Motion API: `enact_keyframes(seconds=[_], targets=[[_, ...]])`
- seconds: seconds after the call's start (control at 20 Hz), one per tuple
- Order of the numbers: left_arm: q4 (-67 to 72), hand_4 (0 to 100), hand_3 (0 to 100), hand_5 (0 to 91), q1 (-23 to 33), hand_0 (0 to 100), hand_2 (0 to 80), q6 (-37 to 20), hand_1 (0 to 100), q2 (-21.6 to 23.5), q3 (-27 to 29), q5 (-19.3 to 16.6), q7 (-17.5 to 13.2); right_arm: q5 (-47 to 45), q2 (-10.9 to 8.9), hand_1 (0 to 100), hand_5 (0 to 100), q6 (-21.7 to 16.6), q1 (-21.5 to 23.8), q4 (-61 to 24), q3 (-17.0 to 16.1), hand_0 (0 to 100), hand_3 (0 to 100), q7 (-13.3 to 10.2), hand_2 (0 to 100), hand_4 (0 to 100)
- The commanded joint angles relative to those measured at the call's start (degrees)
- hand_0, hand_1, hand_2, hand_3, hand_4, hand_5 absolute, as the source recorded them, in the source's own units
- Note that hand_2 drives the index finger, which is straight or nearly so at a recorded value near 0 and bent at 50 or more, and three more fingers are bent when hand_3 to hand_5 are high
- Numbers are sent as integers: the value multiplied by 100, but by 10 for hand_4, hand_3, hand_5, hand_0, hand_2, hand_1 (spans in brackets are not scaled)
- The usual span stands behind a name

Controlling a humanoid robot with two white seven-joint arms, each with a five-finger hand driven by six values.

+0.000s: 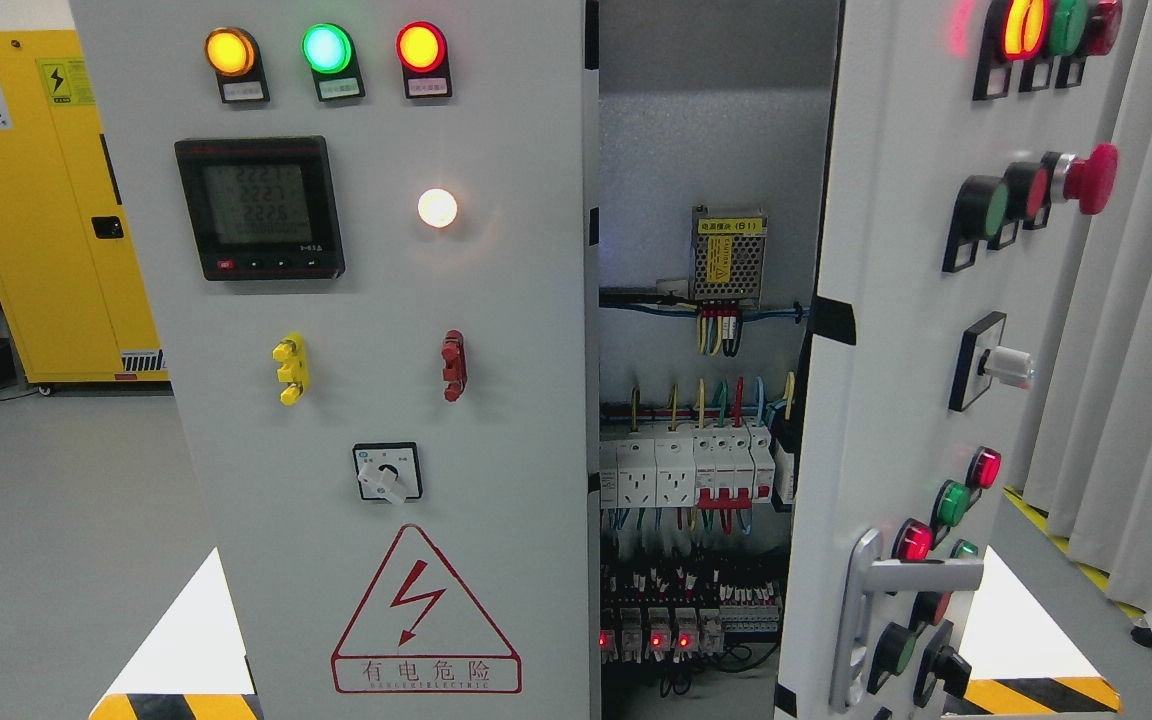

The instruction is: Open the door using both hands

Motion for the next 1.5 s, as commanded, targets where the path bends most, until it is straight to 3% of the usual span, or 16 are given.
enact_keyframes(seconds=[0.0,0.3,0.45,0.55,0.65,0.75,0.85,0.9,0.95,1.15,1.25,1.45], targets=[[-23,0,0,0,5,0,0,-3,0,-49,4,1,-15,-123,-3,120,0,0,0,0,-10,202,0,-3,0,0],[-293,0,0,0,189,0,0,-12,0,-5,13,10,-6,-123,6,120,0,0,0,0,-62,201,0,-3,0,0],[-1687,0,0,0,680,0,0,-292,0,302,118,159,-76,-123,6,120,0,0,0,0,-106,203,0,-3,0,0],[-2690,0,0,0,945,0,0,-319,0,469,398,300,-330,-123,-3,120,0,0,0,0,-150,202,0,-3,0,0],[-3368,0,0,0,998,0,0,-319,0,566,959,370,-821,-123,6,120,0,0,0,0,-177,202,0,-3,0,0],[-3957,0,0,0,998,0,0,-311,0,645,1286,371,-1767,-123,6,120,0,0,0,0,-177,202,0,-3,0,0],[-4668,0,0,0,1077,0,0,-302,0,794,1322,379,-2979,-123,6,120,0,0,0,0,-247,202,0,-3,0,0],[-5064,0,0,0,1164,0,0,-293,0,847,1322,388,-3447,-123,6,120,0,0,0,0,-273,201,0,-3,0,0],[-5537,0,0,0,1244,0,0,-276,0,874,1314,388,-3721,-123,6,120,0,0,0,0,-282,202,0,-3,0,0],[-7244,0,0,0,1631,0,0,-232,0,1286,1217,423,-3759,-123,-21,122,0,0,0,0,-273,201,0,-3,0,0],[-7816,0,0,0,1701,0,0,-232,0,1655,1182,685,-3777,-123,-21,122,0,0,0,0,-273,201,0,-3,0,0],[-8721,0,0,0,1807,0,0,-232,0,2770,568,1975,-3785,-123,-21,121,0,0,0,0,-273,201,0,-3,0,0]])
